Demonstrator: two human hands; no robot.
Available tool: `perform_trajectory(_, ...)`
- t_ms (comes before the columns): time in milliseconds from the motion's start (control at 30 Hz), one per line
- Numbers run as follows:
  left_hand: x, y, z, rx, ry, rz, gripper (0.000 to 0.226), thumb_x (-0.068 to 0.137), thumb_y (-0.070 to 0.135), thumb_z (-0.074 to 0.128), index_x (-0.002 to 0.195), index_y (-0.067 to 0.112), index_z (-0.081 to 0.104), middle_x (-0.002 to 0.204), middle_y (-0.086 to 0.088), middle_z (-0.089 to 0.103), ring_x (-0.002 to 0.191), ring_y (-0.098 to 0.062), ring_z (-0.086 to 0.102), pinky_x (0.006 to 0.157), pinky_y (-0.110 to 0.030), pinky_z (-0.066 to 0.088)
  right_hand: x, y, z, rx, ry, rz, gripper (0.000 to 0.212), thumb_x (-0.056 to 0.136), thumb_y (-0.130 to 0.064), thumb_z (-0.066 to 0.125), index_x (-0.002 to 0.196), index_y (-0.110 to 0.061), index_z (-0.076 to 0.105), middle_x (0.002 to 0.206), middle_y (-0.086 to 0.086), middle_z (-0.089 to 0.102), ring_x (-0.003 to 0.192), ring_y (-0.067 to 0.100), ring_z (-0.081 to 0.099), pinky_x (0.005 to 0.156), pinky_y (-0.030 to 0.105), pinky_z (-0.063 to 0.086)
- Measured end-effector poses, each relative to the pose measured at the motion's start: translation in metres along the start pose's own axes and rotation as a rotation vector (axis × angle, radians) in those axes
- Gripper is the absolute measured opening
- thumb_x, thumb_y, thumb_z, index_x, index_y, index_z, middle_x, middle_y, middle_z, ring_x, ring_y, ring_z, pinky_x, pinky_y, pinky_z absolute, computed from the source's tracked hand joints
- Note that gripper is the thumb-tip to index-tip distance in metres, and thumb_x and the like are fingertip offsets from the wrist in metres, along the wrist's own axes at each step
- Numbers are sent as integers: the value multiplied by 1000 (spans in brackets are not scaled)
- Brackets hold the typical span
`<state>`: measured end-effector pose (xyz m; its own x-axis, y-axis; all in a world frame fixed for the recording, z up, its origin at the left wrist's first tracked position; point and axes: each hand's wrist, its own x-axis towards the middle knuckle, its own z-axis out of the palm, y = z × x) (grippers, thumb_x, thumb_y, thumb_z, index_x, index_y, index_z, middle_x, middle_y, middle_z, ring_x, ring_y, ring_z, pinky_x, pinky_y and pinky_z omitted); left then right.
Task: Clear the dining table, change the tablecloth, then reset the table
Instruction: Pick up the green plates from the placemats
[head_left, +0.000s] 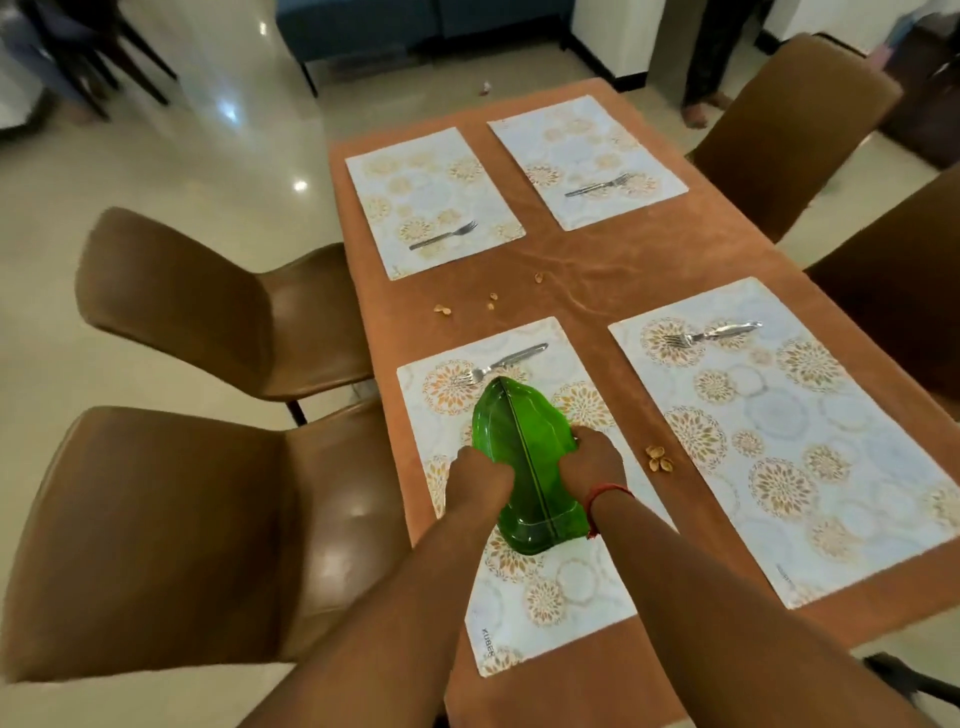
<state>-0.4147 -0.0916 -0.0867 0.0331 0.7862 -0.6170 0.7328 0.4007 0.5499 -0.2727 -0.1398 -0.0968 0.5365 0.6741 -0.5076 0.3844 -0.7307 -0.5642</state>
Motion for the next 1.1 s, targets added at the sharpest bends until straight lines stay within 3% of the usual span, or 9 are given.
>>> perform_trajectory(100, 0, 1, 6, -10, 31, -49, 20, 81, 15, 59, 99, 7, 54, 98, -10, 61, 90, -33, 66, 72, -41, 60, 4, 1, 3, -52, -11, -7, 49, 87, -13, 53, 135, -13, 55, 135, 13, 57, 124, 38, 50, 104, 44, 43)
perform_trajectory(200, 1, -1, 9, -26, 24, -54, 7, 82, 14, 58, 88, 10, 56, 88, -11, 63, 77, -28, 65, 65, -37, 59, 5, 2, 6, -66, -6, -27, 46, 86, -13, 52, 132, -13, 57, 130, 15, 57, 119, 39, 52, 101, 45, 44)
perform_trajectory(500, 4, -7, 15, -51, 34, -28, 30, 81, 20, 55, 106, 5, 60, 96, -13, 65, 80, -28, 65, 62, -35, 56, 16, 9, -1, -79, -37, -29, 52, 90, -10, 51, 142, -15, 50, 141, 16, 44, 124, 39, 50, 107, 46, 42)
perform_trajectory(600, 6, -8, 14, -72, 36, -15, 28, 87, 17, 55, 112, 6, 54, 96, -9, 62, 77, -21, 60, 54, -27, 45, 21, 11, 0, 6, -47, -16, 53, 87, -6, 50, 139, -17, 53, 135, 15, 52, 113, 35, 58, 99, 45, 49)
perform_trajectory(667, 10, -10, 14, -96, 39, -32, 28, 88, 15, 55, 114, 7, 51, 91, -6, 58, 72, -17, 57, 50, -26, 40, 21, 12, -1, 67, -56, 2, 54, 87, -3, 50, 139, -18, 51, 133, 15, 57, 109, 33, 61, 90, 35, 51)
perform_trajectory(733, 12, -10, 14, -104, 38, -52, 24, 86, 13, 56, 110, 6, 53, 89, -7, 59, 72, -19, 59, 54, -30, 50, 22, 15, 0, 96, -58, 21, 54, 90, 0, 48, 141, -17, 49, 137, 13, 56, 116, 32, 59, 88, 31, 46)
perform_trajectory(800, 17, -11, 14, -95, 33, -49, 18, 82, 10, 55, 99, 7, 57, 93, -12, 63, 80, -28, 64, 69, -44, 61, 22, 16, 1, 107, -54, 24, 53, 91, 2, 46, 141, -16, 50, 139, 12, 55, 120, 32, 56, 91, 31, 45)
perform_trajectory(933, 25, -13, 11, -72, 27, 22, 15, 75, 14, 55, 89, 13, 56, 93, -13, 65, 82, -32, 66, 69, -52, 61, 24, 20, -4, 144, -52, 17, 51, 90, 2, 49, 138, -14, 54, 136, 12, 58, 120, 31, 57, 97, 34, 45)
perform_trajectory(1100, 21, 10, 1, -27, 5, 154, 9, 83, 13, 57, 88, 18, 52, 92, -11, 64, 83, -32, 66, 73, -53, 60, 15, 22, -18, 288, 57, 50, 50, 85, 5, 51, 130, -15, 60, 120, 14, 66, 100, 31, 65, 87, 40, 55)
